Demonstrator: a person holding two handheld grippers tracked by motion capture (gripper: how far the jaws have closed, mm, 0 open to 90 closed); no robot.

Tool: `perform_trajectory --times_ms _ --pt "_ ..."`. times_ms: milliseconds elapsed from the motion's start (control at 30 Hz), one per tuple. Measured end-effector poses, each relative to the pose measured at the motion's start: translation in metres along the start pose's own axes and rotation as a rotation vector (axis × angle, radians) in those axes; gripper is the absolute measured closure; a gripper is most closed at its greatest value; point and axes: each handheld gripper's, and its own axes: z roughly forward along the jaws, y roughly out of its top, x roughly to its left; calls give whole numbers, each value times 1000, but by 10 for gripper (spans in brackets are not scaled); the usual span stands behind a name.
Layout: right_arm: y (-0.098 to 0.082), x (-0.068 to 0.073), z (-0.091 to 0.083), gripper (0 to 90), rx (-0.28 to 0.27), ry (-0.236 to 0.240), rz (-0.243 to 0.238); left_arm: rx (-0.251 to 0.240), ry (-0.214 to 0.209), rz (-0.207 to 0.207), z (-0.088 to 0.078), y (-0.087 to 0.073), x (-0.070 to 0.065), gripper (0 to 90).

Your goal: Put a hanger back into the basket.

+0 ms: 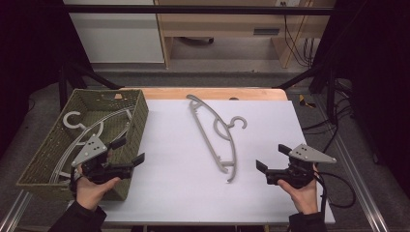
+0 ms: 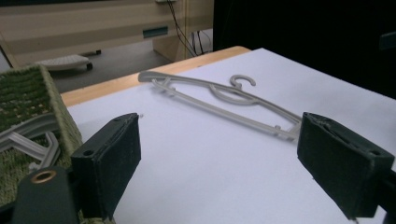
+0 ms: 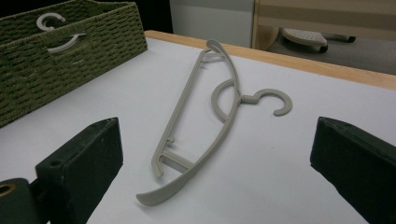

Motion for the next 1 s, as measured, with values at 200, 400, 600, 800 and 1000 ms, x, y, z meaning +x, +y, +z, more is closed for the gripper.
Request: perform_trajectory --times_ms 200,400,600,800,1000 --pt "0 0 3 32 0 1 4 37 -20 9 7 -4 -4 126" --pt "-2 3 11 42 28 -10 17 62 -25 19 13 -8 -9 124" --pt "-2 5 22 62 50 -16 29 82 -36 38 19 -10 -15 118" --pt "-4 8 37 75 81 -26 39 88 -36 42 20 -10 -18 115" --pt "-6 11 56 90 105 -34 42 93 -32 51 22 -10 -20 113"
